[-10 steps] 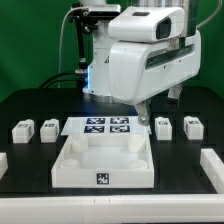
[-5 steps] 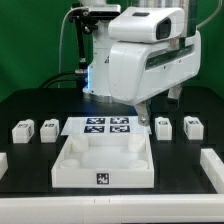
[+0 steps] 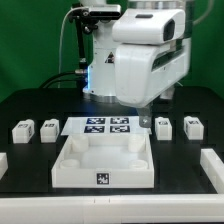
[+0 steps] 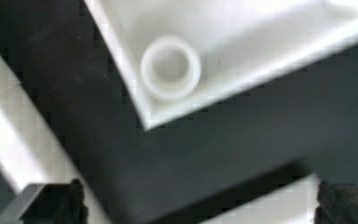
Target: Assemble one leg
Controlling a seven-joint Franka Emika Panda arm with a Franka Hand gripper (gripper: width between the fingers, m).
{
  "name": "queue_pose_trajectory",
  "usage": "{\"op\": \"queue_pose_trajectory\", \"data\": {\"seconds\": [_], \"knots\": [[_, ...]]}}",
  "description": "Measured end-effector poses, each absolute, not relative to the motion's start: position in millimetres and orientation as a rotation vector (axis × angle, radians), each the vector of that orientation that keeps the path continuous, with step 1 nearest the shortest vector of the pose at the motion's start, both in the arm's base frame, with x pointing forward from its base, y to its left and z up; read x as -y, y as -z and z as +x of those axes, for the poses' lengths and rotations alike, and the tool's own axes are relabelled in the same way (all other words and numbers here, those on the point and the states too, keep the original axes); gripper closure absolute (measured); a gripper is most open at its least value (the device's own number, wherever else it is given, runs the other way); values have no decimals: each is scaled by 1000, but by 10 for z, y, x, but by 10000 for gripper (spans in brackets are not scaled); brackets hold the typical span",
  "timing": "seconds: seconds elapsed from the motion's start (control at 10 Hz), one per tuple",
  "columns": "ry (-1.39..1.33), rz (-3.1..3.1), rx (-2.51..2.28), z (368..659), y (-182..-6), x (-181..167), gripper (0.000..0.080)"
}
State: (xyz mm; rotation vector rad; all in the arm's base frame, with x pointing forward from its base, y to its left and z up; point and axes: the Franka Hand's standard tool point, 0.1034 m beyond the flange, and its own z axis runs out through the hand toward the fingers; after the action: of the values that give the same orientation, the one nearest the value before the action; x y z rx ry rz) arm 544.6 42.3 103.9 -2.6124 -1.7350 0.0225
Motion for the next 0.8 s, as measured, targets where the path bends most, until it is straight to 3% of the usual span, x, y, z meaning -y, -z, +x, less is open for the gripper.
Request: {"op": "queue_pose_trajectory", "data": {"seconds": [0.4,0.8], "knots": [[-60,-2222,2158,4461,-586,5,150],[-65,-2207,2113,4254,-98,272,150]]}}
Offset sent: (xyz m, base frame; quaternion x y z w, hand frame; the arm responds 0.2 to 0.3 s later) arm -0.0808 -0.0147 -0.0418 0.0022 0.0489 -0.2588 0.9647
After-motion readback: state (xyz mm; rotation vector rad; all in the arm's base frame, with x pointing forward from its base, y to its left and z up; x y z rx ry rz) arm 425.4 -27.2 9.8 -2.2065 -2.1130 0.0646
